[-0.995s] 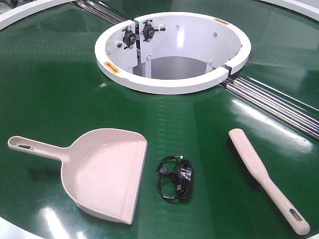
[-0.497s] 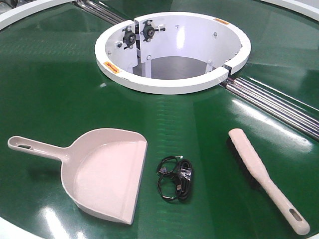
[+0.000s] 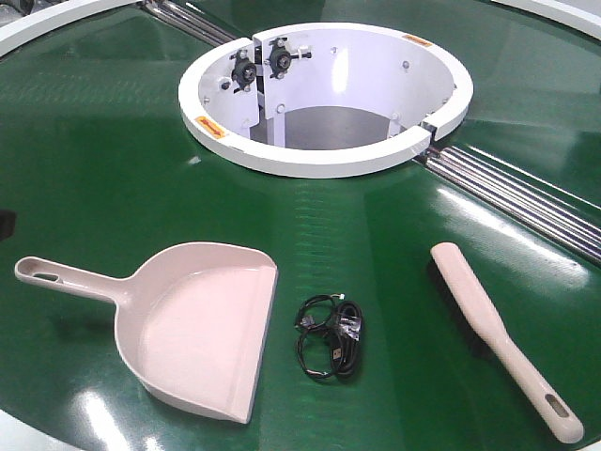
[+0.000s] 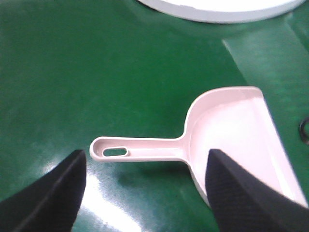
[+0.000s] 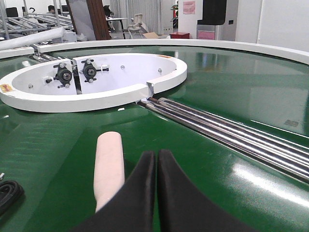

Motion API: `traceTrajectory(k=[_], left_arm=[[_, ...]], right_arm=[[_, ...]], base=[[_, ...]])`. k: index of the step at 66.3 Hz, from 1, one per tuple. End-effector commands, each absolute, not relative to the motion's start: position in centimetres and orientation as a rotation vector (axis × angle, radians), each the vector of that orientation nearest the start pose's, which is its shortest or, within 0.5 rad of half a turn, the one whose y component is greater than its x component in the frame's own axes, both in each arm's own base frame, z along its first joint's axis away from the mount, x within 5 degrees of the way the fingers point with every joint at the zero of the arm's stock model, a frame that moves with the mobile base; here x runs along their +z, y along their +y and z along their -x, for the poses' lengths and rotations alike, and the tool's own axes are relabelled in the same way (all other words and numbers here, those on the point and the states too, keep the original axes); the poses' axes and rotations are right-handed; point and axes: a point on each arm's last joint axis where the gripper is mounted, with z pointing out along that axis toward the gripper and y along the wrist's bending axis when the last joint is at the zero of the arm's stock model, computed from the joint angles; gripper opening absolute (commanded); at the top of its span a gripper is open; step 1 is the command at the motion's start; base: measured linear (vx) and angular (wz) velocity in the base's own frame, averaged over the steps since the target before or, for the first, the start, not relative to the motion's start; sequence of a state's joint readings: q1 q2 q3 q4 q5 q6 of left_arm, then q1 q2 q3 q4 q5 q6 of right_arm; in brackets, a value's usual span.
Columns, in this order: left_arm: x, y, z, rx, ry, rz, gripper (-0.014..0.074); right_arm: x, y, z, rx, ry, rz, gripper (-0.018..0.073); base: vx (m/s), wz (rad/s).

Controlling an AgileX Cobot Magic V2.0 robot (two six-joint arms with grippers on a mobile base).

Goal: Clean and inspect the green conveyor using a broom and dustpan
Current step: 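Reach the left gripper down and grasp the pink dustpan handle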

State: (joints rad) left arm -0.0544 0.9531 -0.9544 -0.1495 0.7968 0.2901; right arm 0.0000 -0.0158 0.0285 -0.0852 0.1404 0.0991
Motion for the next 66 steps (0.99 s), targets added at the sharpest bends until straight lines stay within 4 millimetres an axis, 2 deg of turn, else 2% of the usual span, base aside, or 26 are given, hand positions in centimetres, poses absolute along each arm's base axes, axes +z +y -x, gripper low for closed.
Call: traceTrajectory(k=[1,13,19,33,44,56,66], left_arm=[[37.9,-2.3,-20.5,-0.019,2.220,-0.470,0.0482],[37.8,-2.6,-24.2,0.105,2.209,-0.826,0.0482],[37.3,-3.1,-25.8,0.058,2.222,-0.934,0.0482],[34.3,-4.5,-28.7,-0.002,2.248,-1.232,0.0482],[32.4,-4.3,-30.0,0.018,2.310,-1.266,0.0482],[31.6,-4.4,-30.6,0.006,2.330,-1.267,0.0482],[31.1,-4.2,-30.7,0.086,2.242,-1.504,0.0482]], right_arm=[[19.3,-0.1,-5.6,-0.009,1.567,-0.007,-0.0010],[19.3,-0.1,-5.6,-0.009,1.567,-0.007,-0.0010],[19.3,-0.1,-5.6,-0.009,1.567,-0.007,-0.0010],[19.3,-0.1,-5.6,-0.009,1.567,-0.007,-0.0010],[19.3,-0.1,-5.6,-0.009,1.567,-0.007,-0.0010],[19.3,-0.1,-5.6,-0.009,1.567,-0.007,-0.0010],[19.3,-0.1,-5.6,-0.009,1.567,-0.007,-0.0010]], base=[[0.00,0.00],[0.00,0.00],[0.00,0.00],[0.00,0.00],[0.00,0.00],[0.00,0.00],[0.00,0.00]])
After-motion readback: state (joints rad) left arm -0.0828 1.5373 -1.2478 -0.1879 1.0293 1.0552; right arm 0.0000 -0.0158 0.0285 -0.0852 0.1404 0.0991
